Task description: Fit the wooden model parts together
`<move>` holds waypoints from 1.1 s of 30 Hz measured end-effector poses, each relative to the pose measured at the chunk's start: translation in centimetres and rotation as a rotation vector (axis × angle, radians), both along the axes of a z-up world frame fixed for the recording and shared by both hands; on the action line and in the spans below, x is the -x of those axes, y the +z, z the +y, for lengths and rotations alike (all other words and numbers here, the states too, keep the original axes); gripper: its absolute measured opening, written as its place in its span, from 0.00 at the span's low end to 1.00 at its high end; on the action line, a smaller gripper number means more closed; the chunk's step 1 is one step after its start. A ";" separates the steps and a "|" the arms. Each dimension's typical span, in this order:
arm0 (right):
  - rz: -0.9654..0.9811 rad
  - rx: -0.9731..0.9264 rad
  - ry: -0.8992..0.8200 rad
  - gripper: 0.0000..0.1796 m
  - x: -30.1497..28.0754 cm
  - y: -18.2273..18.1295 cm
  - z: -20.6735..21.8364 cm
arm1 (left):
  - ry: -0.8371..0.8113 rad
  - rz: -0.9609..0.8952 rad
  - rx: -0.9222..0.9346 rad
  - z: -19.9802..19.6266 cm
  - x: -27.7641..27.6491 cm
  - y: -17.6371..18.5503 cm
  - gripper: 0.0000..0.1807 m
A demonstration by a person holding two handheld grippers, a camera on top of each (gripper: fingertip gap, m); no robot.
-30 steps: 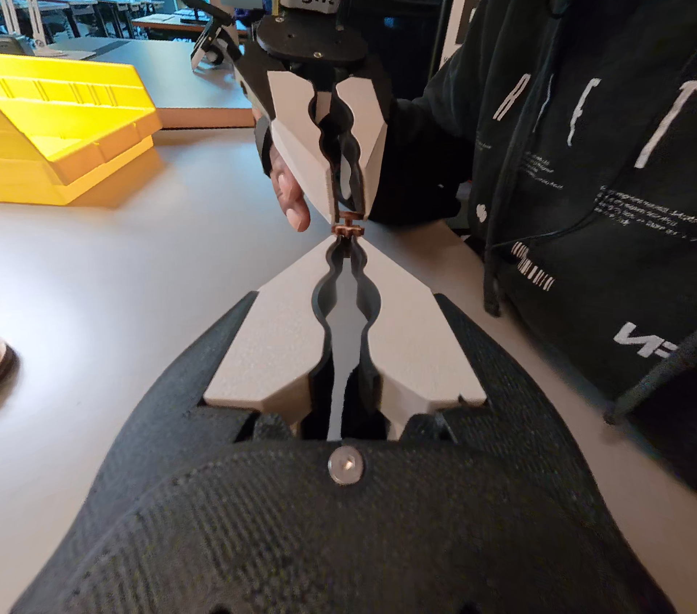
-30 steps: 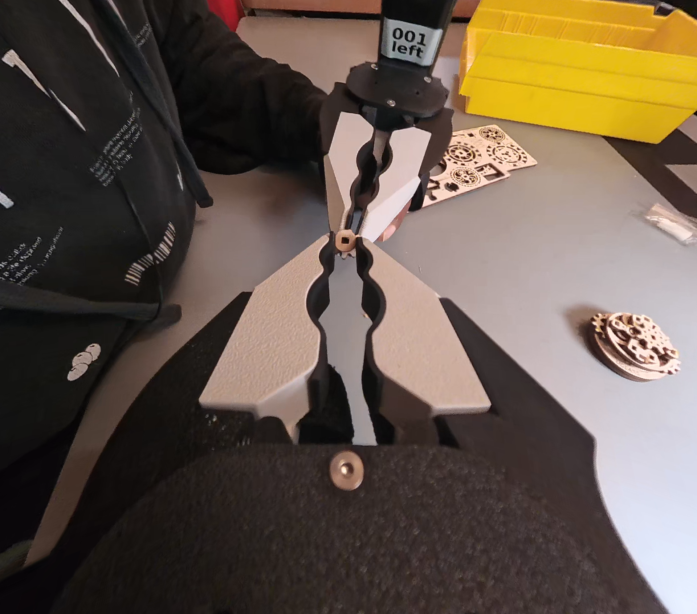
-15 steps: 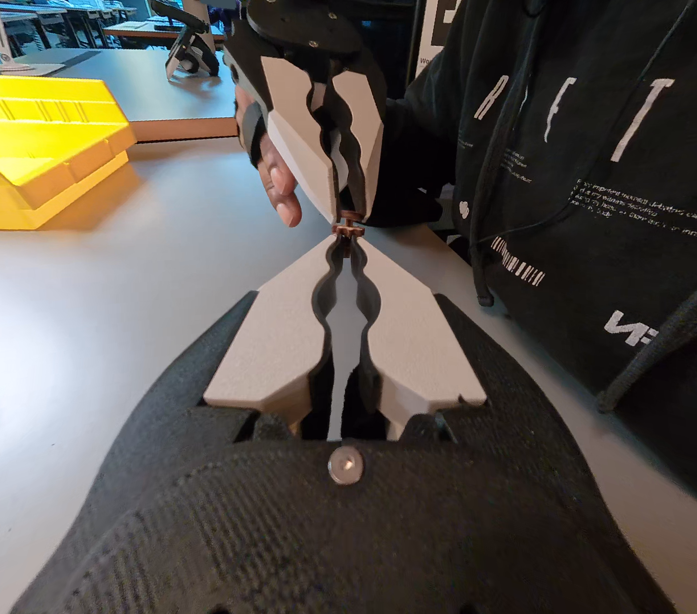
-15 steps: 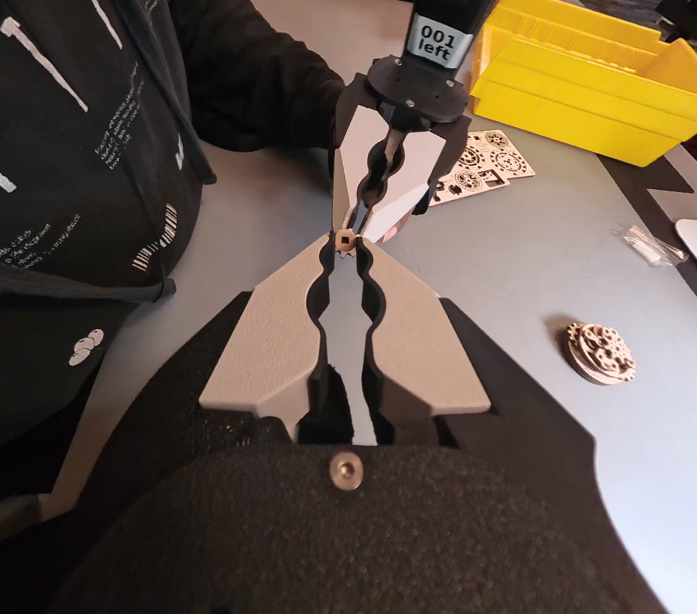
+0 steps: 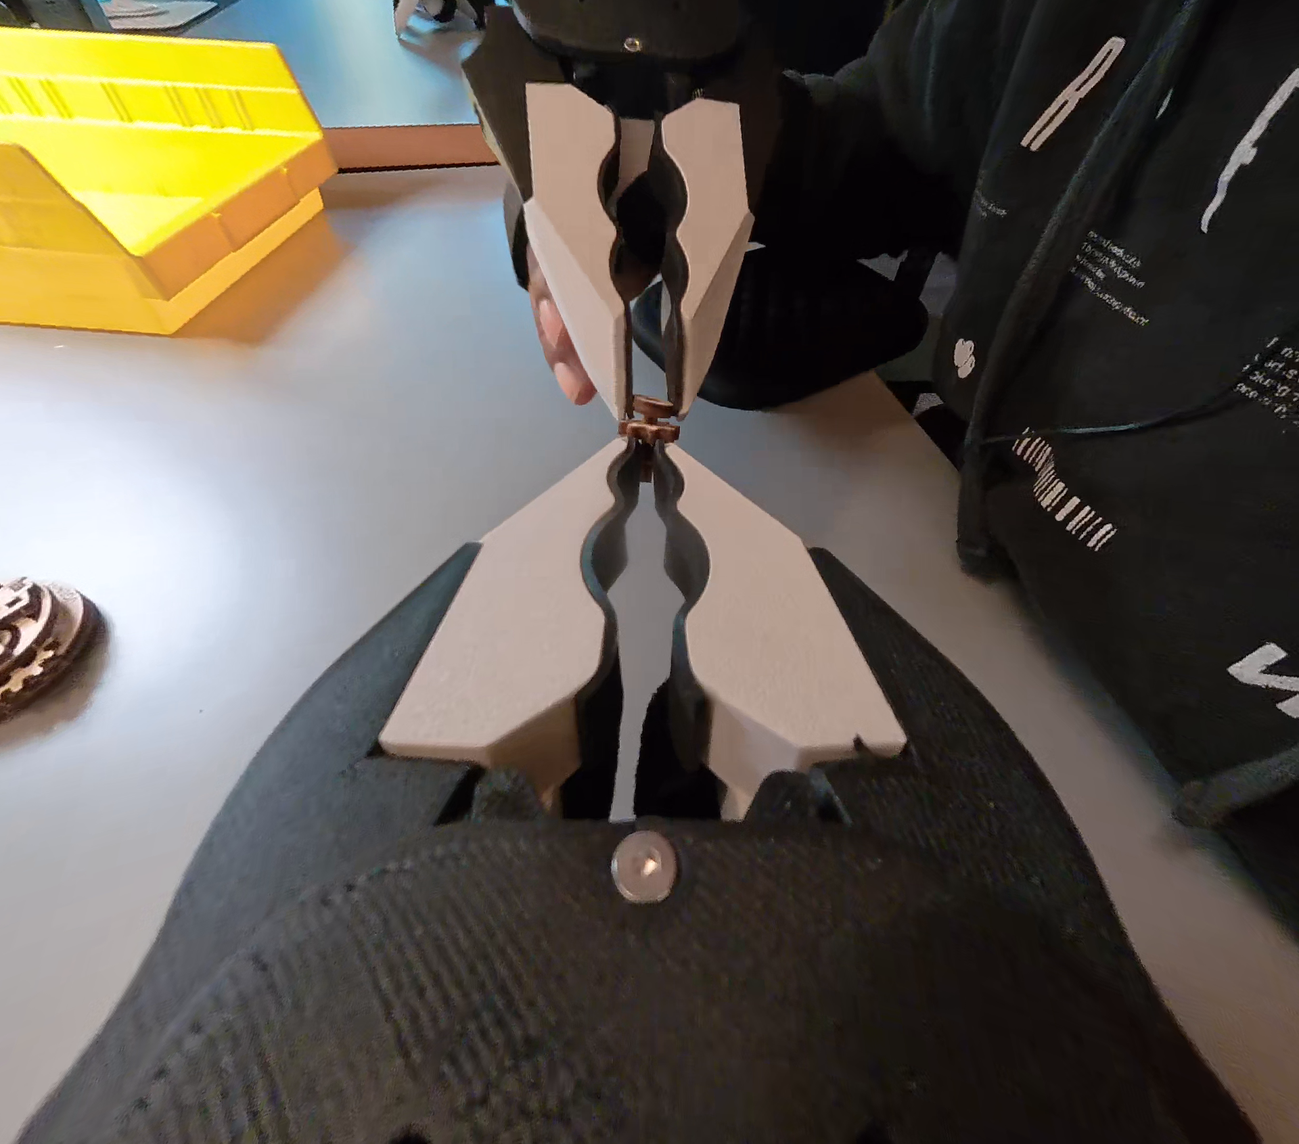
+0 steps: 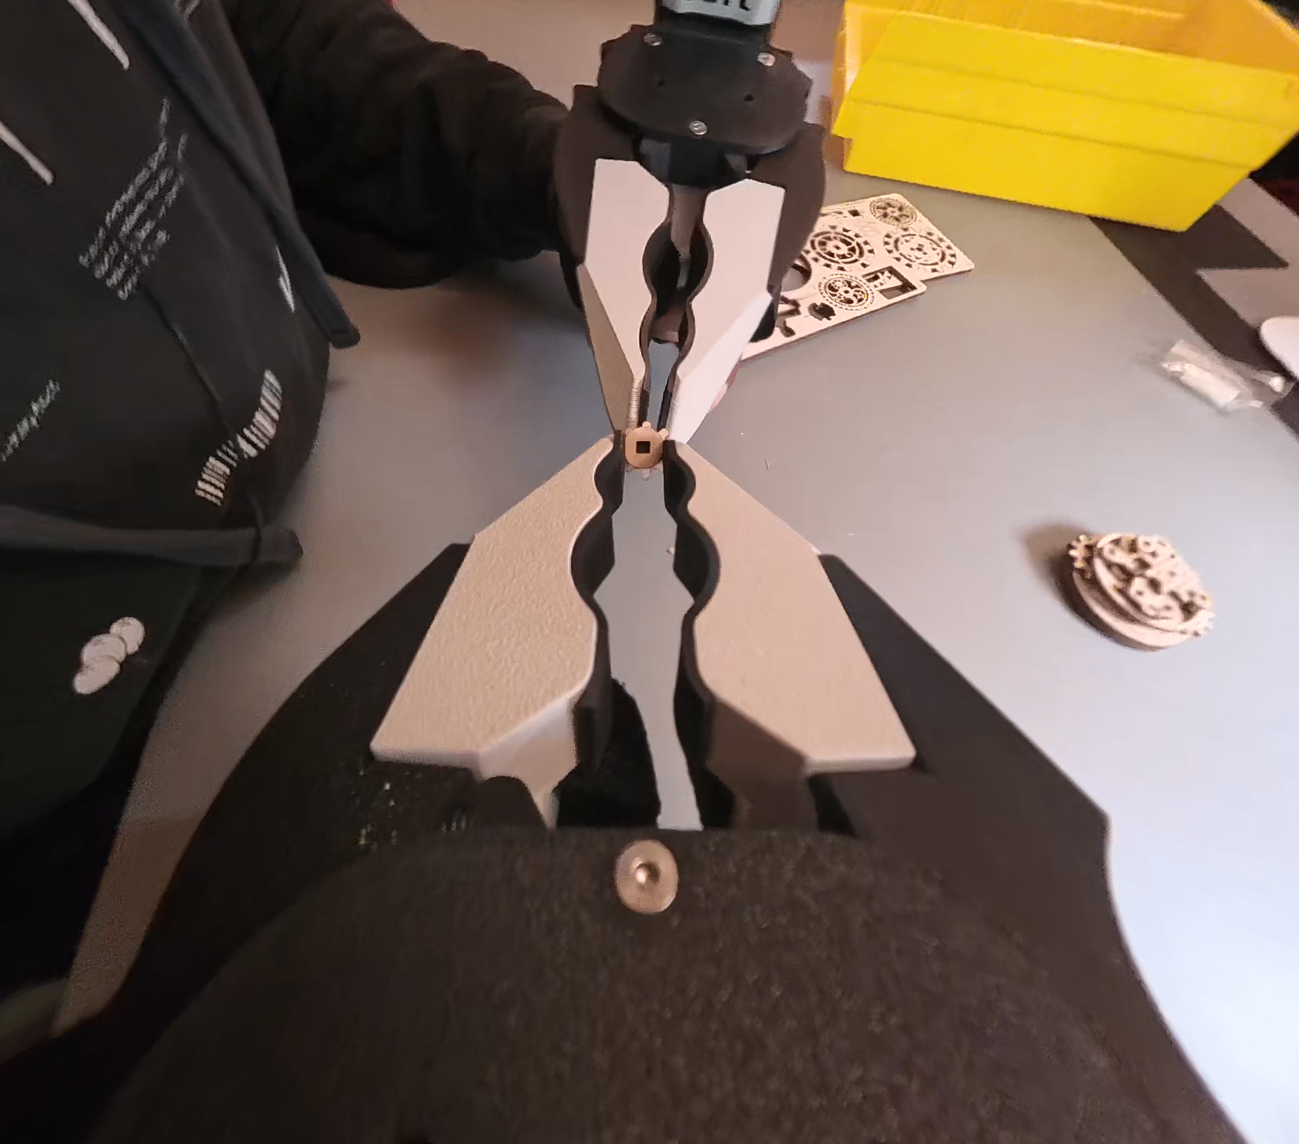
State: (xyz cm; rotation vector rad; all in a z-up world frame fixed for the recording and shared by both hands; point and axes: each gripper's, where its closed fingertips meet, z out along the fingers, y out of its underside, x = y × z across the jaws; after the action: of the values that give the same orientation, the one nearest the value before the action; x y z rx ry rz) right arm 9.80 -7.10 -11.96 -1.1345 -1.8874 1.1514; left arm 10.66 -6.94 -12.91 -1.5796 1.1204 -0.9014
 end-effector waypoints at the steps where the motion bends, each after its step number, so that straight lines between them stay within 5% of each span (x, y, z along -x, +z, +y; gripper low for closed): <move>1: -0.006 -0.034 0.013 0.05 0.0 0.0 0.0 | -0.004 -0.002 0.006 0.0 0.0 0.0 0.01; 15: 0.005 0.345 0.001 0.05 0.2 1.5 0.2 | -0.014 -0.158 0.067 0.0 0.2 1.6 0.01; 21: 0.043 0.191 0.010 0.11 0.0 2.7 0.4 | -0.007 -0.157 0.045 0.1 0.0 2.3 0.01; 33: -0.119 0.042 -0.031 0.07 -0.2 1.0 1.1 | 0.089 0.041 0.038 0.8 -0.2 0.8 0.01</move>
State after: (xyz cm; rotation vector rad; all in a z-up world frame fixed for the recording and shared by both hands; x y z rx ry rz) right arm 9.98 -6.04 -10.97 -1.2763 -1.9355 1.1329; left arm 10.82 -6.13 -12.09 -1.6723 1.0581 -0.8385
